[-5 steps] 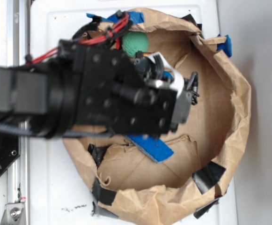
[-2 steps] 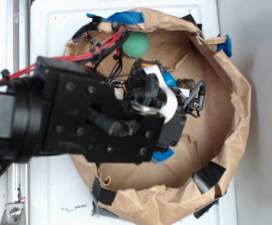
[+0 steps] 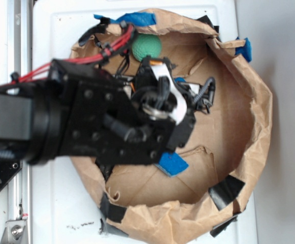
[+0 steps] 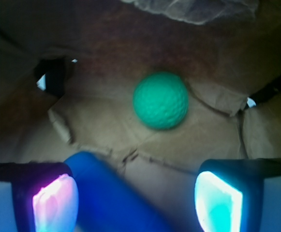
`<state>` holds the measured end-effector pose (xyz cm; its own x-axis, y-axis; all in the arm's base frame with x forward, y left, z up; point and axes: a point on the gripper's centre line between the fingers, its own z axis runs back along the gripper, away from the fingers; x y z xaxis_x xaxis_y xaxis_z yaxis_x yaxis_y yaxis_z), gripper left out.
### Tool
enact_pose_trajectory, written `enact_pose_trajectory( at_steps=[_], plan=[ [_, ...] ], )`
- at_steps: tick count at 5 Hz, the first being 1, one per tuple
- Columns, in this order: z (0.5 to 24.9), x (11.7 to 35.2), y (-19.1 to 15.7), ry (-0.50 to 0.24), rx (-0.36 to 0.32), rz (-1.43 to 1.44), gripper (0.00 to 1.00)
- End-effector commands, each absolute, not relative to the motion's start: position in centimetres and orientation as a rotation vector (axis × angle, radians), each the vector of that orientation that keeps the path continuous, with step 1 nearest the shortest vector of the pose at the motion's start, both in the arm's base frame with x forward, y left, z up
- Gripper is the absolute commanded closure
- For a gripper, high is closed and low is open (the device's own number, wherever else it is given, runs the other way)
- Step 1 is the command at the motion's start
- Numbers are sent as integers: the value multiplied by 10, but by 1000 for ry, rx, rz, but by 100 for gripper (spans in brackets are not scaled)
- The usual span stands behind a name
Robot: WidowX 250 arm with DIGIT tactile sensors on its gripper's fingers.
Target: Grab the green ball.
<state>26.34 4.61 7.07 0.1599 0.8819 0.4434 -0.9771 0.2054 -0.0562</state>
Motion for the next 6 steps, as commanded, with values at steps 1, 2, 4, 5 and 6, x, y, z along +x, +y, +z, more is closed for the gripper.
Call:
enact_pose_trajectory(
  at_steps=[1, 2, 4, 5, 6],
  plan=[
    [73, 263, 81, -446, 265, 1450, 0],
    [69, 259, 91, -436, 268, 1455, 0],
    [63, 255, 96, -436, 285, 1458, 0],
    [59, 255, 97, -448, 304, 1463, 0],
    [52, 257, 97, -449, 329, 1460, 0]
  ],
)
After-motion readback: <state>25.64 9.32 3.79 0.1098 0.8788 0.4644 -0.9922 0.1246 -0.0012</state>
